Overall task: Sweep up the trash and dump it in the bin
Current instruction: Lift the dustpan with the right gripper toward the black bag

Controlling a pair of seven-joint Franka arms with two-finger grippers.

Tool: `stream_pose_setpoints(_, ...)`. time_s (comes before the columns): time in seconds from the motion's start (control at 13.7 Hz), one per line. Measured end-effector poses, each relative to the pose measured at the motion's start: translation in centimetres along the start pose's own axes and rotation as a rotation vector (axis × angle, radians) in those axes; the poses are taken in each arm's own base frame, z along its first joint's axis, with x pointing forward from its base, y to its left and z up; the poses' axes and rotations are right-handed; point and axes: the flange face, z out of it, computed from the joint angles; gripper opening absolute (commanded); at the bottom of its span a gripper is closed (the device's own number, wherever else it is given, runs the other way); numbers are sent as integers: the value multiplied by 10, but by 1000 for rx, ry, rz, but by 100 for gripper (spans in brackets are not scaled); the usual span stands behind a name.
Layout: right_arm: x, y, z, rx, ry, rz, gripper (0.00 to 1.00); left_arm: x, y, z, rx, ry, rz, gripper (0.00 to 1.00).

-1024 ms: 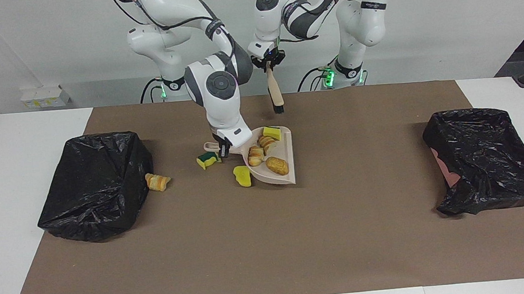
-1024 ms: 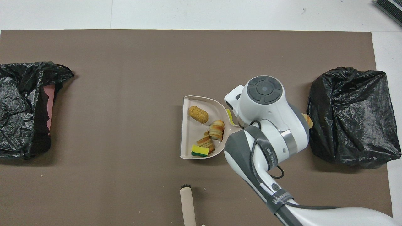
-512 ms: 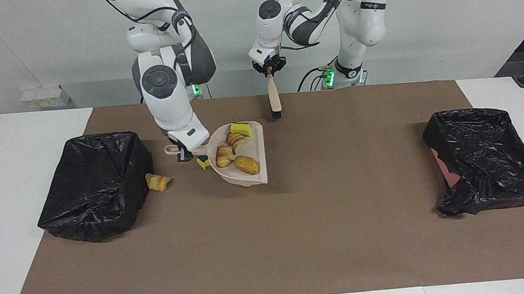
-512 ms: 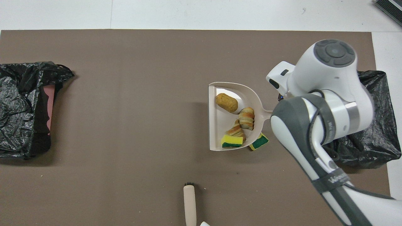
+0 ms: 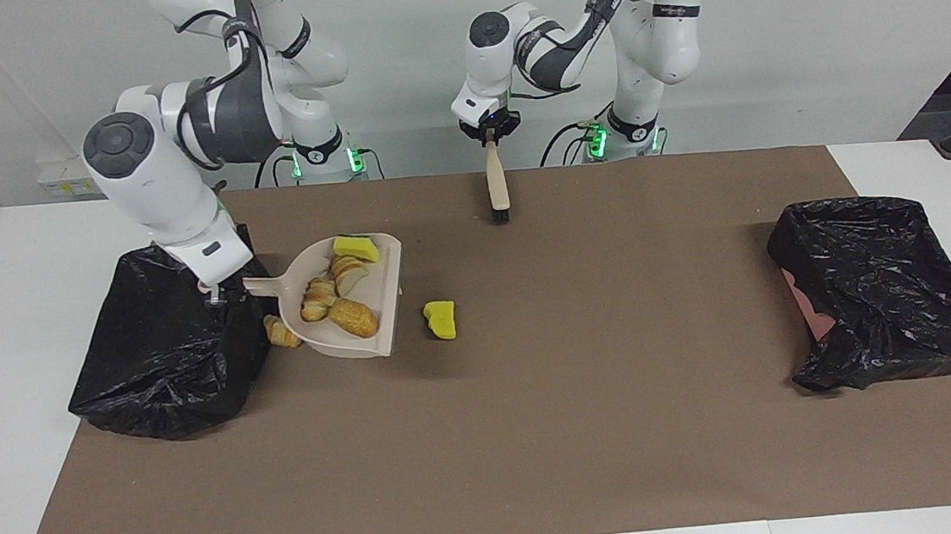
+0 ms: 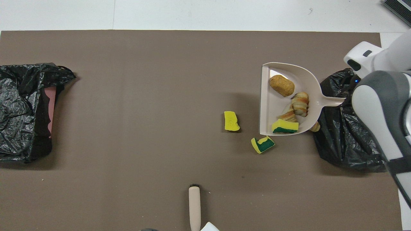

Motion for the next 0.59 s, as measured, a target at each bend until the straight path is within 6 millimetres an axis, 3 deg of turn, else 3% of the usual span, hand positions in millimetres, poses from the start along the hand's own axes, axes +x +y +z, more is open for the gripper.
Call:
stream_pose_setpoints(0.37, -72, 6, -19, -42, -72, 35, 0, 16, -3, 11, 15, -5, -27, 3)
stream_pose_setpoints(0.44, -90, 6, -20, -45, -82, 46, 0, 19, -4, 11, 16, -6, -29, 28)
stream_pose_setpoints(0.51, -112, 5, -21, -46, -97, 62, 0, 22, -5, 11, 15, -7, -28, 71)
stream_pose_setpoints(0.59, -129, 4, -21, -43, -107, 78, 0, 24, -6, 11, 14, -7, -32, 100)
